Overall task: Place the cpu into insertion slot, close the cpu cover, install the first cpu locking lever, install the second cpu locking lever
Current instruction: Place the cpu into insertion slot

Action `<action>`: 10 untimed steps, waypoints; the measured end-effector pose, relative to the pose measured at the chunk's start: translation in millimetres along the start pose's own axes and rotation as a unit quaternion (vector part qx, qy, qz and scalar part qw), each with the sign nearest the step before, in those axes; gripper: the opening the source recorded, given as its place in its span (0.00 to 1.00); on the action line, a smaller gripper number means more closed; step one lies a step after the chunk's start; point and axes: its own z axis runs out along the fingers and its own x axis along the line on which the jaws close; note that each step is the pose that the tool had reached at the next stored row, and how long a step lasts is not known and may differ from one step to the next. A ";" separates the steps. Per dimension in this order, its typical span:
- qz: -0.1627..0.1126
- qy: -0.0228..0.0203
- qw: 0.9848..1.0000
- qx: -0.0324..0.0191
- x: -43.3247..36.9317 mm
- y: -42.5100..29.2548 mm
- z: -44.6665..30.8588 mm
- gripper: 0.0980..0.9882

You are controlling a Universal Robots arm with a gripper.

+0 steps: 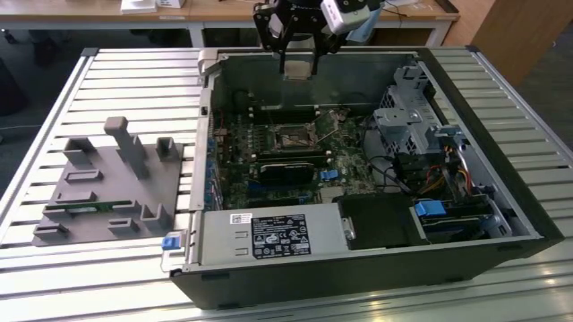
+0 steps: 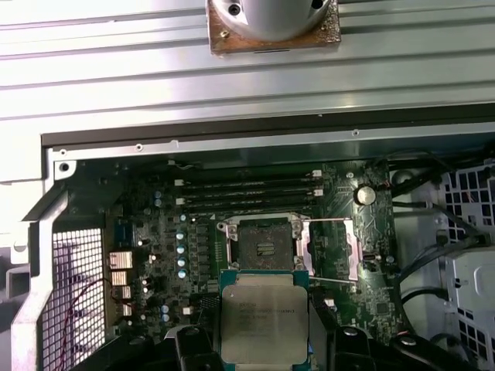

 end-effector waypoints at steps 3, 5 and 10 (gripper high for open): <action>0.003 0.000 1.000 0.000 0.0 0.0 0.0 0.50; 0.005 0.000 1.000 0.000 0.0 0.0 0.0 0.50; 0.010 -0.001 1.000 0.000 0.0 0.0 0.0 0.50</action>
